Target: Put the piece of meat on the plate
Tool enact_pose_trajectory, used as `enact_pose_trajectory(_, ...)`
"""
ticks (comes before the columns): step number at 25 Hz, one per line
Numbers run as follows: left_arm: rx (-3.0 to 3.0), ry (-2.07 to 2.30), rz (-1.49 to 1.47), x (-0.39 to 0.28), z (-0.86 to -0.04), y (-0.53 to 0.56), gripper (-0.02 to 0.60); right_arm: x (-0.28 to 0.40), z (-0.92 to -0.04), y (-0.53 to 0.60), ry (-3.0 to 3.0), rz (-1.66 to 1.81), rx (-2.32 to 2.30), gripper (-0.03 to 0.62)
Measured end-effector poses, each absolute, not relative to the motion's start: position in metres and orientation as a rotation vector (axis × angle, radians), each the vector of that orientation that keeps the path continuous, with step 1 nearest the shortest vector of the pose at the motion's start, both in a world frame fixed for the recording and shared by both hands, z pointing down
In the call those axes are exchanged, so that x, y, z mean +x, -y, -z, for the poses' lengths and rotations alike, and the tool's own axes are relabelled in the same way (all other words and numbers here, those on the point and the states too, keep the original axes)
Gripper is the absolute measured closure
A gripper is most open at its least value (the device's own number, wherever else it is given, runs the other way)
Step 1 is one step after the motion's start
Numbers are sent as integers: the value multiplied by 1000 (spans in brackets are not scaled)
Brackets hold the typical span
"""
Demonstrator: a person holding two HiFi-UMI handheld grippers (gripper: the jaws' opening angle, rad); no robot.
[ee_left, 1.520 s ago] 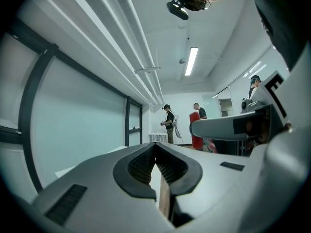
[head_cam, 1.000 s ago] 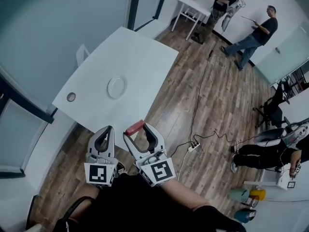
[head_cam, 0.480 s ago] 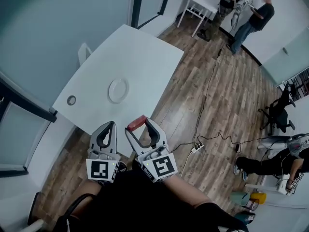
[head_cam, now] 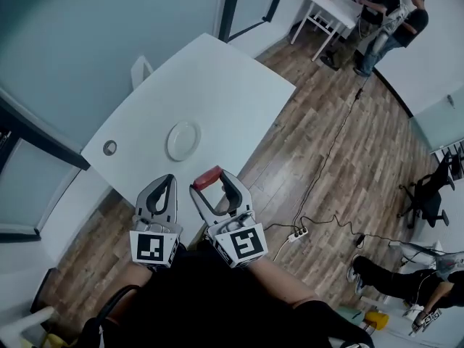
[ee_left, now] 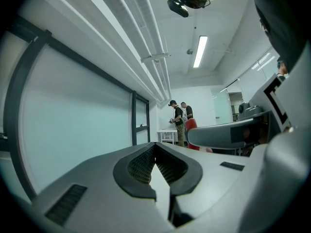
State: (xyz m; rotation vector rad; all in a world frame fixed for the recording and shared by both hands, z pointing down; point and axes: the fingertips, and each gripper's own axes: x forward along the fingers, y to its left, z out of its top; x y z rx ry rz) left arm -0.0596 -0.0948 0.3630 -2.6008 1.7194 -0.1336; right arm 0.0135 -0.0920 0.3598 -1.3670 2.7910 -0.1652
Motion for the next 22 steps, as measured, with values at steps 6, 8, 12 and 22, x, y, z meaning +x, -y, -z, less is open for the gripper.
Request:
enact_pose_trajectory(6,-2556,-1795,168,-60,-369,110,578,14,-368,112,-2835,190,-1306,306)
enact_pose_trajectory(8,-2568,-1802,185,-61,-374,113,578,11,-374,116,-2848,206,-1307,306)
enact_pose_trajectory(12,-2597,-1769,194,-68,-383,124,578,4,-381,126,-2834,238,-1351,306)
enact_pose_trajectory(22,-2674,-1680,229,-77,-402,145,578,-8,-402,143,-2831,288,-1472,306)
